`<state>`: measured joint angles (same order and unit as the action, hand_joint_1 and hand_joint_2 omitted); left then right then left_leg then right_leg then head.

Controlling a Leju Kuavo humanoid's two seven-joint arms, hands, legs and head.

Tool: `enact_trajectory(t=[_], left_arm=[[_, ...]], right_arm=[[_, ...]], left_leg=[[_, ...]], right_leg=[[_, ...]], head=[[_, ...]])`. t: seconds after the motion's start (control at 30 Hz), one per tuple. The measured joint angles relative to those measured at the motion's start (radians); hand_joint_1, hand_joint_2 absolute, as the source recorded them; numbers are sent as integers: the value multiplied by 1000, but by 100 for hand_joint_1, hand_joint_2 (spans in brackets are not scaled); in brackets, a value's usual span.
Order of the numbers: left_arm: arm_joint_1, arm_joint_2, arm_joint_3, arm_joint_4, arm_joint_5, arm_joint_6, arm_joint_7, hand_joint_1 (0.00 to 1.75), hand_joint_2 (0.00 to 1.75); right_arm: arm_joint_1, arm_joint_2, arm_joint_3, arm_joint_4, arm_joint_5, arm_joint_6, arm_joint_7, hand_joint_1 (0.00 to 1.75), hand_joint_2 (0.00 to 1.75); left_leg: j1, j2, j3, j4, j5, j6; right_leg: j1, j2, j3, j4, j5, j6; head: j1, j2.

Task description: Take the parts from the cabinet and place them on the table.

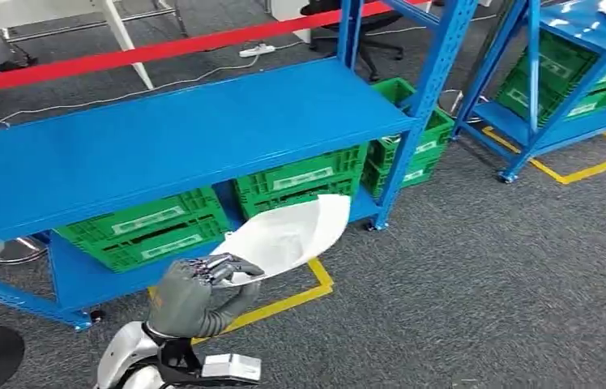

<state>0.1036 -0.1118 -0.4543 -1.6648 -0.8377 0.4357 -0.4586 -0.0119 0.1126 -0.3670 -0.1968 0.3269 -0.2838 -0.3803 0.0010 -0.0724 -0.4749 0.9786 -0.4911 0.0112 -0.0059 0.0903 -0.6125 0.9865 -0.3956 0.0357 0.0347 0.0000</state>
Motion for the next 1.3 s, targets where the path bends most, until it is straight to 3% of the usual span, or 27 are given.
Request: enact_trajectory(t=[0.07, 0.13, 0.17, 0.2, 0.23, 0.3, 0.33, 0.37, 0.43, 0.47, 0.5, 0.53, 0.63, 0.67, 0.7, 0.73, 0.8, 0.83, 0.87, 0.93, 0.97, 1.0, 1.03, 1.17, 1.2, 1.23, 1.3], left_arm=[[-1, -2, 1, 4, -2, 11, -12, 175, 175], [-1, -5, 4, 12, 14, 12, -24, 175, 175], [-4, -7, 6, 16, 25, 11, -27, 175, 175], [-3, -11, 8, 19, 42, 10, -32, 175, 175], [-3, -11, 11, 21, 53, 10, -38, 175, 175], [-3, -11, 18, 29, 76, 8, -49, 175, 175], [-3, -11, 20, 34, 90, 8, -55, 175, 175], [-3, -11, 23, 37, 109, 1, -64, 175, 175], [-4, -12, 27, 39, 147, -11, -72, 175, 175], [-5, -12, 29, 39, 170, -30, -78, 175, 175], [-4, -13, 32, 40, 186, -47, -81, 175, 175], [-5, -13, 35, 40, 201, -60, -82, 175, 175], [-8, -16, 40, 48, 222, -85, -87, 175, 175], [-13, -17, 42, 51, 228, -91, -89, 175, 175], [-15, -19, 42, 55, 237, -97, -93, 175, 175], [-16, -19, 43, 58, 248, -102, -99, 175, 175], [-16, -19, 51, 74, 261, -109, -103, 175, 175], [-16, -19, 55, 80, 265, -112, -106, 175, 175], [-17, -19, 58, 87, 270, -115, -110, 175, 175], [-23, -21, 60, 98, 270, -115, -112, 175, 175], [-28, -24, 62, 103, 268, -109, -112, 175, 175], [-34, -27, 66, 108, 267, -104, -111, 175, 175], [-39, -29, 69, 112, 267, -102, -108, 175, 175], [-48, -37, 79, 123, 269, -100, -101, 175, 175], [-51, -42, 82, 126, 269, -100, -100, 175, 175], [-51, -44, 84, 126, 269, -98, -100, 175, 175], [-51, -45, 88, 130, 269, -97, -100, 175, 175]], right_arm=[[0, 10, -6, 0, 0, -5, -2, 0, 175], [10, 16, -13, 1, 0, -7, -1, 0, 175], [15, 18, -14, 1, 0, -8, -1, 0, 175], [16, 22, -16, 1, 0, -10, 1, 0, 175], [14, 23, -19, 1, 0, -11, 2, 0, 175], [11, 24, -23, 1, 1, -12, 1, 0, 175], [13, 24, -26, 1, 0, -13, 1, 0, 175], [15, 25, -30, 1, -2, -14, 0, 0, 175], [18, 25, -38, 1, -3, -18, -4, 0, 175], [17, 25, -40, 0, -4, -19, -8, 0, 175], [13, 27, -42, 0, -5, -22, -12, 0, 175], [10, 30, -46, -1, -6, -24, -17, 0, 175], [15, 31, -57, -1, -8, -27, -21, 0, 175], [16, 34, -61, -1, -8, -27, -21, 0, 175], [15, 35, -63, -1, -9, -30, -22, 0, 175], [13, 36, -65, -1, -8, -31, -22, 0, 175], [12, 39, -70, -1, -7, -33, -23, 0, 175], [14, 39, -71, -1, -7, -34, -23, 0, 175], [17, 39, -74, -1, -7, -35, -23, 0, 175], [20, 38, -82, -1, -6, -19, -24, 0, 175], [20, 38, -86, -1, -6, -18, -24, 0, 175], [19, 38, -89, -2, -8, -19, -24, 0, 175], [16, 38, -90, -2, -8, -23, -24, 0, 175], [31, 39, -96, -2, -8, -28, -23, 0, 175], [33, 39, -98, -2, -8, -30, -23, 0, 175], [30, 40, -99, -3, -8, -30, -22, 0, 175], [24, 40, -101, -3, -8, -30, -22, 0, 175]], left_leg=[[1, 9, -2, -20, -12, 1], [2, 26, -10, -18, -3, 13], [5, 41, -12, -19, 2, 20], [4, 48, -16, -19, 7, 26], [2, 62, -22, -19, 11, 29], [-2, 88, -33, -17, 19, 30], [-3, 103, -37, -16, 21, 30], [-5, 116, -39, -16, 23, 29], [-6, 139, -39, -16, 24, 27], [-7, 148, -36, -15, 25, 25], [-14, 159, -37, -14, 24, 21], [-17, 166, -38, -11, 24, 16], [-16, 194, -38, -12, 27, 3], [-12, 175, -42, -6, 17, -8], [-11, 126, -54, 25, -12, -15], [-9, 98, -85, 97, -59, -18], [-7, 85, -160, 263, -133, -19], [-7, 84, -183, 310, -143, -19], [-6, 83, -182, 308, -127, -19], [-1, 78, -126, 193, -46, -18], [4, 54, -77, 93, 4, -20], [12, 4, -46, 25, 20, -24], [14, -6, -38, -3, 9, -21], [11, 32, -51, 6, 21, 9], [9, 41, -51, 6, 23, 14], [7, 51, -52, 6, 24, 19], [3, 80, -56, 7, 24, 22]], right_leg=[[-3, 16, -14, 3, 15, 11], [-6, 33, -26, -1, 27, 25], [-4, 1, -36, 13, 15, 26], [-1, -41, -57, 60, -24, 29], [-2, -63, -87, 135, -70, 34], [-3, -81, -145, 292, -144, 40], [-3, -84, -151, 327, -153, 41], [-3, -85, -130, 309, -140, 40], [-2, -99, -20, 150, -78, 33], [1, -129, 43, 55, -51, 29], [12, -184, 72, -3, -69, 24], [12, -163, 76, -2, -58, 11], [14, -133, 54, 0, -52, -3], [5, -124, 63, -7, -45, -12], [5, -113, 58, -7, -40, -18], [4, -103, 51, -7, -36, -23], [4, -76, 39, -6, -29, -24], [4, -63, 34, -6, -25, -22], [3, -49, 32, -5, -23, -20], [0, -21, 30, -3, -18, -13], [-3, -7, 29, -1, -17, -10], [-3, 3, 23, 3, -15, -3], [1, 16, 11, 17, -15, 2], [-9, 38, -14, 7, 0, 27], [-1, -19, -22, 31, -19, 29], [0, -54, -49, 91, -57, 33], [-1, -80, -125, 258, -134, 38]], head=[[1, 0], [1, 0], [2, 0], [17, 0], [19, 0], [19, 0], [19, 0], [19, 0], [19, 0], [19, 0], [20, 0], [15, 0], [17, 0], [18, 0], [14, 0], [15, 0], [15, 0], [15, 0], [15, 0], [15, 0], [15, 0], [14, 0], [14, 0], [14, 0], [22, 0], [33, 0], [33, 0]])
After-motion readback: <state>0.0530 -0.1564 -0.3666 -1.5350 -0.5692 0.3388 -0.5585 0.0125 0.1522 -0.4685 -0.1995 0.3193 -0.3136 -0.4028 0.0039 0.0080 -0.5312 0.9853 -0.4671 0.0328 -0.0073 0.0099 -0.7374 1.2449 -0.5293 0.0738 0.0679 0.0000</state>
